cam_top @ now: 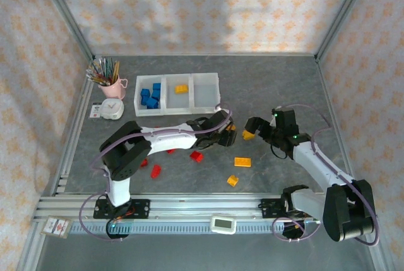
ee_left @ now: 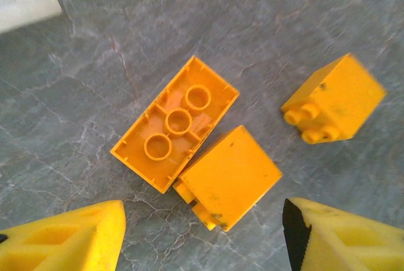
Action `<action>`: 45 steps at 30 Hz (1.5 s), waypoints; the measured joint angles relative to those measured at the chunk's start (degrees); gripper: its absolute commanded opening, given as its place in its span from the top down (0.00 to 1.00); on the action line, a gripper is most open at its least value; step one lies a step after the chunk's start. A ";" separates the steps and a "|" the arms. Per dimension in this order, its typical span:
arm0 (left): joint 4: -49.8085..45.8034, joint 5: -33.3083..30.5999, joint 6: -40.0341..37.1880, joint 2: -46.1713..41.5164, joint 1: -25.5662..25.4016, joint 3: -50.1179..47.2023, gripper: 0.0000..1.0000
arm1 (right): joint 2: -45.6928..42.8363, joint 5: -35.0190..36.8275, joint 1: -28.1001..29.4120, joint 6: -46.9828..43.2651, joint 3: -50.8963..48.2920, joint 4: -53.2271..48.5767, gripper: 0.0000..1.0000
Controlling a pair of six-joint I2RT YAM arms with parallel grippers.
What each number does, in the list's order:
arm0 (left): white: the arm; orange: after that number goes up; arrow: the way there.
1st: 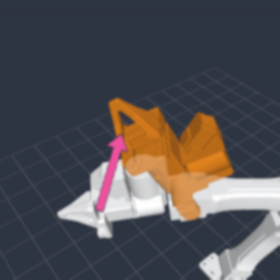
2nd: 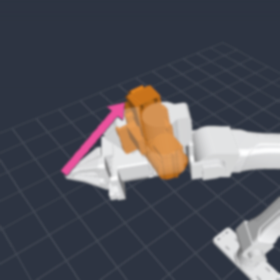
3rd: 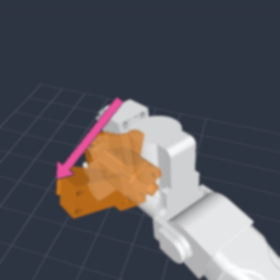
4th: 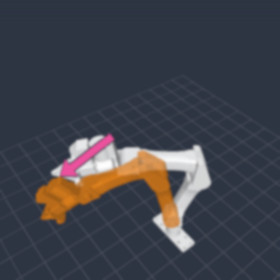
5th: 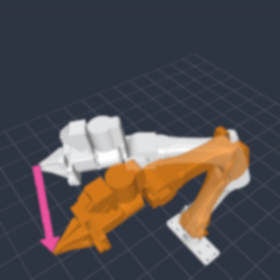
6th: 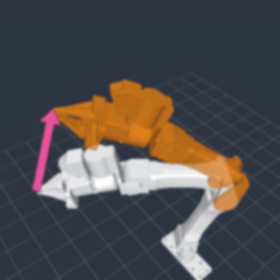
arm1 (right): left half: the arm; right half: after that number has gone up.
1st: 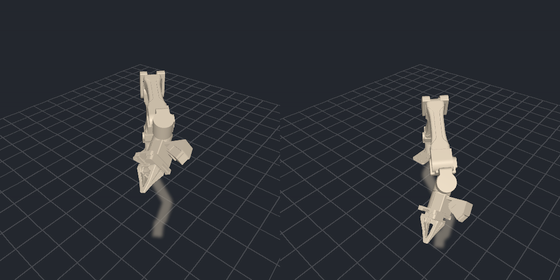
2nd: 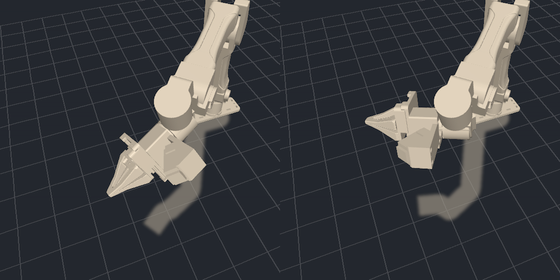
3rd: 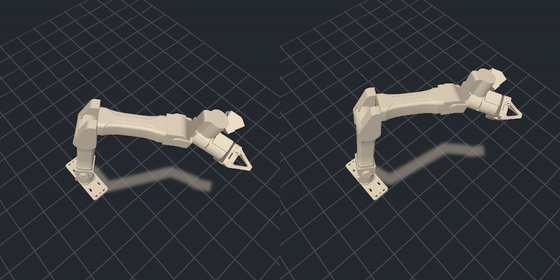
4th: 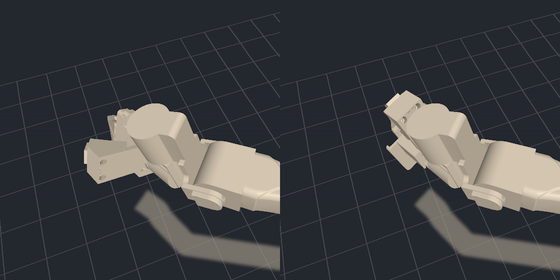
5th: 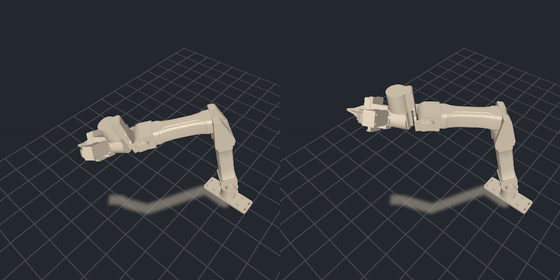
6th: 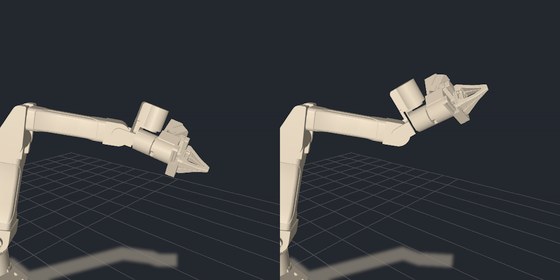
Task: Sort the legos into containers by color
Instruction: Pick up the lego from the center of the table.
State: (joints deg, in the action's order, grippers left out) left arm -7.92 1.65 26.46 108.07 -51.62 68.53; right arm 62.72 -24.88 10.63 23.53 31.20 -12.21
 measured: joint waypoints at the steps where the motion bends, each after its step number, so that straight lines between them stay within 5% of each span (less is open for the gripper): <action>1: 0.02 0.37 0.00 0.57 0.00 0.04 0.30 | -0.02 -0.02 -0.15 -0.02 0.00 0.00 0.00; 24: 6.58 3.52 3.80 5.40 -3.48 0.02 0.30 | -0.35 0.07 -1.90 -0.70 0.00 -0.28 0.00; 36: -0.37 -6.19 5.70 7.67 -5.70 5.90 0.30 | -0.68 0.63 -2.86 -1.09 0.02 -0.57 0.00; 45: -1.31 -8.74 5.29 11.56 -5.77 9.57 0.47 | -0.98 0.68 -3.72 -1.09 0.02 -0.92 0.00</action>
State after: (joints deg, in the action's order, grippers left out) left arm -9.23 -7.09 31.75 119.63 -57.39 78.11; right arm 61.73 -24.21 6.92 22.44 31.22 -13.13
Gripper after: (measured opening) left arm 0.578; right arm 0.998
